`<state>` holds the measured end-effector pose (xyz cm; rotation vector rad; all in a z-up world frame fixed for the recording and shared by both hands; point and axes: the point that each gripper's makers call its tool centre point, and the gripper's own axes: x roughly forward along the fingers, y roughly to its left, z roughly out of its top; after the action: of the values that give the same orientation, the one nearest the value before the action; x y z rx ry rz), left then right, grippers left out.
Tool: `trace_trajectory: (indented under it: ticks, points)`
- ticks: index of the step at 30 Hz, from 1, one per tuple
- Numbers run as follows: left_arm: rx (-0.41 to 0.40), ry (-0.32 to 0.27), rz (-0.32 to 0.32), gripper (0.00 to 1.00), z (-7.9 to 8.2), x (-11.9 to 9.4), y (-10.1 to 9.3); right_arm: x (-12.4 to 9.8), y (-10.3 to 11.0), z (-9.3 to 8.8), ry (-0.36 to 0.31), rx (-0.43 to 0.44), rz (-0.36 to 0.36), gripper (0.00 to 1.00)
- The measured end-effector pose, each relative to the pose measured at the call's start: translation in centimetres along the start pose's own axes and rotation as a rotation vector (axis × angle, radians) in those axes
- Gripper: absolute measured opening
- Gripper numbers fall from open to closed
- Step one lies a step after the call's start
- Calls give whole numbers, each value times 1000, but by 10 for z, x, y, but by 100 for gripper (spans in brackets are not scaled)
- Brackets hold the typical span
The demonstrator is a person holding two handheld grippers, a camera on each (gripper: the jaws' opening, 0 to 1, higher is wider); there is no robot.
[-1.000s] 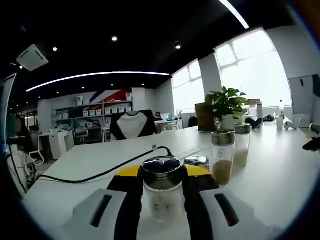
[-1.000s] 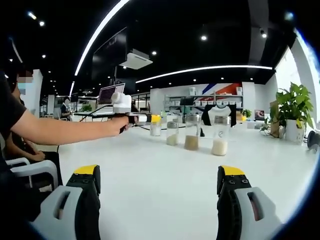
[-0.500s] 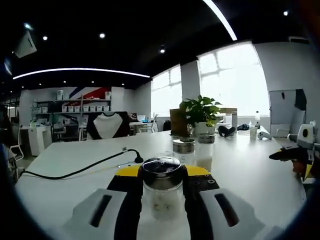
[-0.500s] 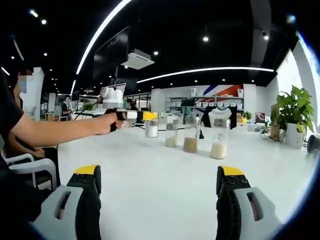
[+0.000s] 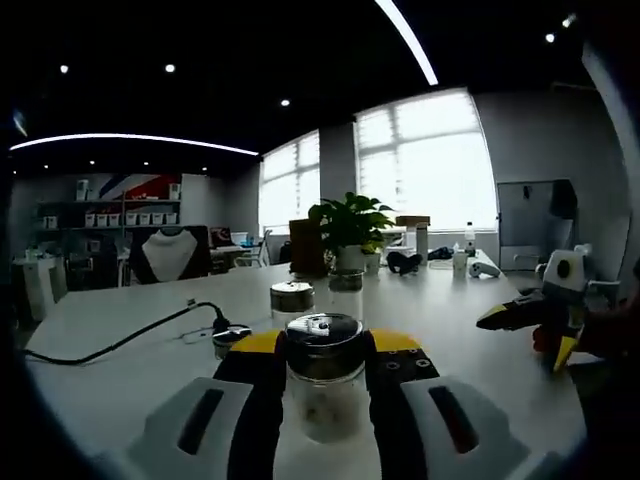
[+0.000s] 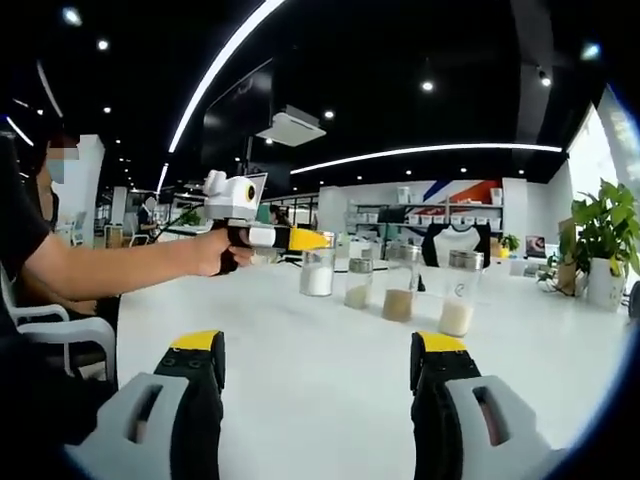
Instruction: Rotate the seasoning bottle until the label or dispensing opening points toward the visible target arrow and the bottle remains upright within the marked orientation range
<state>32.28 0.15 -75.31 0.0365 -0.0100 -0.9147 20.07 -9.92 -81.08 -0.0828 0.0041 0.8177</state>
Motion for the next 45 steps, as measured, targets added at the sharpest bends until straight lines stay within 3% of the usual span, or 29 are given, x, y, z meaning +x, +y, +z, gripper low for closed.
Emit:
trace_trajectory:
  ticks: [5,7,9,16,18,19,20,22,25,31,37,45]
  points:
    - [2,-13,-63,32,5,1,-20,4,-3,3,-8,-3,3,70]
    - [1,-25,-117,32,8,1,-37,7,-2,5,-7,-11,14,68]
    - [-4,-24,-123,32,8,2,-38,10,-1,7,-5,-17,21,64]
    - [-21,-28,-215,32,6,0,-62,20,8,16,-34,-29,71,41]
    - [-25,-27,-234,32,6,-2,-69,23,-2,14,-17,-20,-8,42]
    - [-20,-29,-244,32,6,-3,-73,25,-2,11,9,-49,-14,46]
    - [-17,-32,-262,32,7,-4,-78,25,4,7,29,-75,24,52]
    - [-19,-35,-279,32,9,-5,-83,28,6,8,19,-59,29,56]
    - [-29,-48,-329,32,11,-8,-97,28,10,17,-42,-41,42,51]
    - [-12,-59,-421,32,14,-13,-120,29,21,21,-60,-29,105,51]
    - [-43,-70,-504,32,16,-17,-135,32,26,22,-67,-30,136,38]
    - [-50,-72,-631,32,18,-27,-155,34,47,21,-68,-14,231,35]
